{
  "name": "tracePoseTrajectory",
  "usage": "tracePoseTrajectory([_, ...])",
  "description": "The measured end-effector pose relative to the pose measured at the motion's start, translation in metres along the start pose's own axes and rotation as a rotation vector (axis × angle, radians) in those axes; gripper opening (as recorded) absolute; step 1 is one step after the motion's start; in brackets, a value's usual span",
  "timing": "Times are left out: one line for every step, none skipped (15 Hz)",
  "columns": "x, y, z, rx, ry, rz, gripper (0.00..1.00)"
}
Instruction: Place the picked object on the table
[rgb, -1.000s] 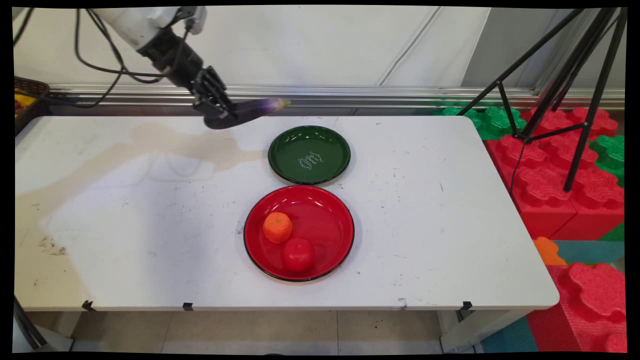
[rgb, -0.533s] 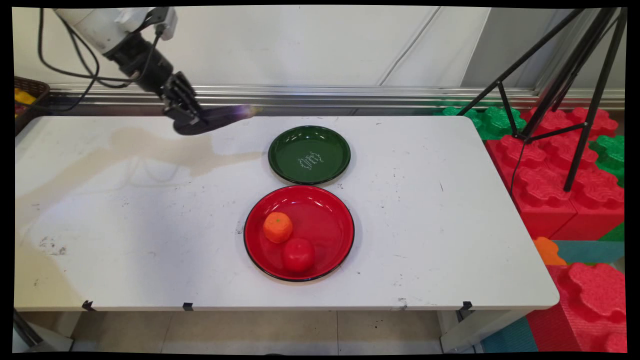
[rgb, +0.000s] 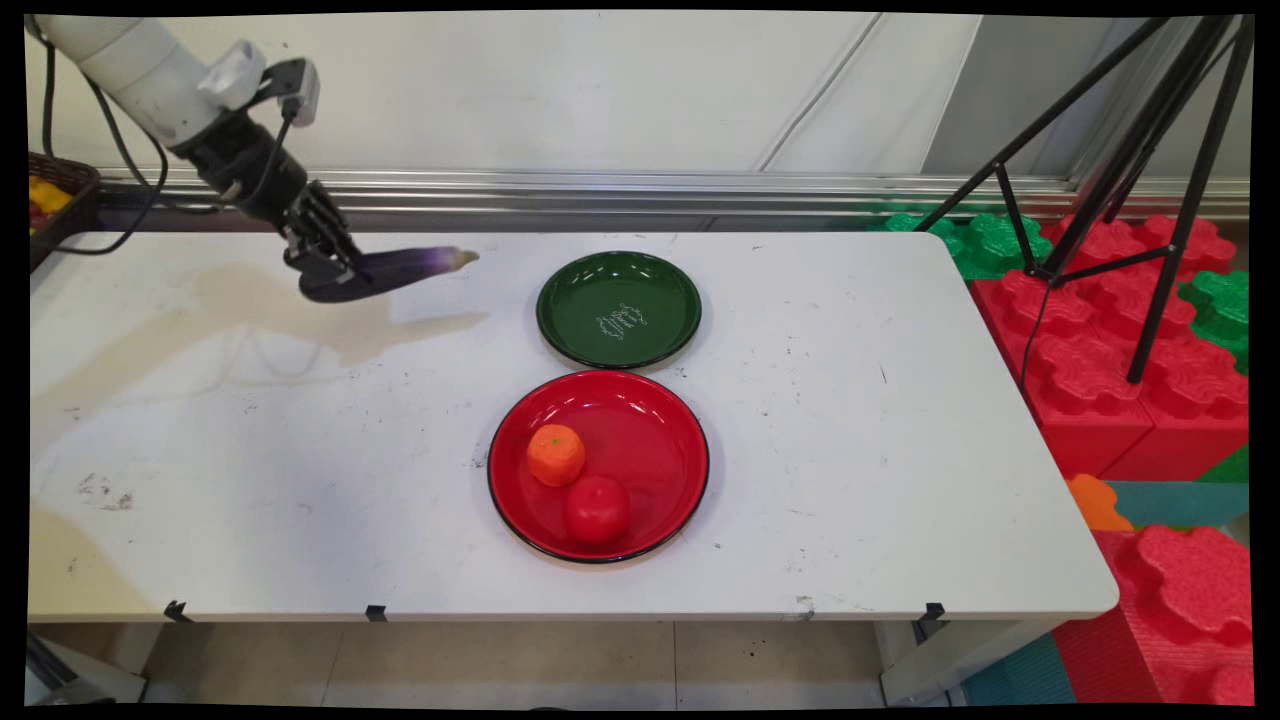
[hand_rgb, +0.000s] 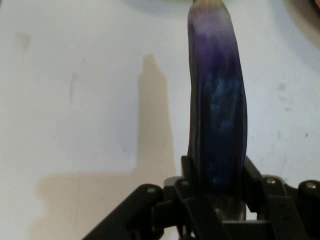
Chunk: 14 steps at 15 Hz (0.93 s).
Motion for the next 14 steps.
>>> tracePoseTrajectory([-0.006, 0.000, 0.005, 0.001, -0.013, -0.010, 0.00])
tracePoseTrajectory([-0.010, 0.000, 0.009, 0.001, -0.024, -0.019, 0.00])
tracePoseTrajectory([-0.015, 0.000, 0.014, 0.000, -0.036, -0.029, 0.00])
tracePoseTrajectory([-0.019, 0.001, 0.018, -0.001, -0.046, -0.037, 0.00])
tracePoseTrajectory([-0.024, 0.001, 0.023, -0.003, -0.057, -0.045, 0.00])
tracePoseTrajectory([-0.028, 0.002, 0.027, -0.005, -0.063, -0.054, 0.00])
tracePoseTrajectory([-0.031, 0.002, 0.031, -0.006, -0.066, -0.061, 0.00])
tracePoseTrajectory([-0.034, 0.003, 0.035, -0.007, -0.067, -0.067, 0.00])
tracePoseTrajectory([-0.035, 0.003, 0.038, -0.008, -0.068, -0.070, 0.00])
tracePoseTrajectory([-0.037, 0.003, 0.042, -0.009, -0.068, -0.074, 0.00])
tracePoseTrajectory([-0.038, 0.004, 0.045, -0.009, -0.066, -0.076, 0.00])
tracePoseTrajectory([-0.039, 0.004, 0.049, -0.009, -0.062, -0.079, 0.00])
tracePoseTrajectory([-0.039, 0.003, 0.052, -0.009, -0.057, -0.080, 0.00])
tracePoseTrajectory([-0.038, 0.003, 0.056, -0.007, -0.051, -0.082, 0.00])
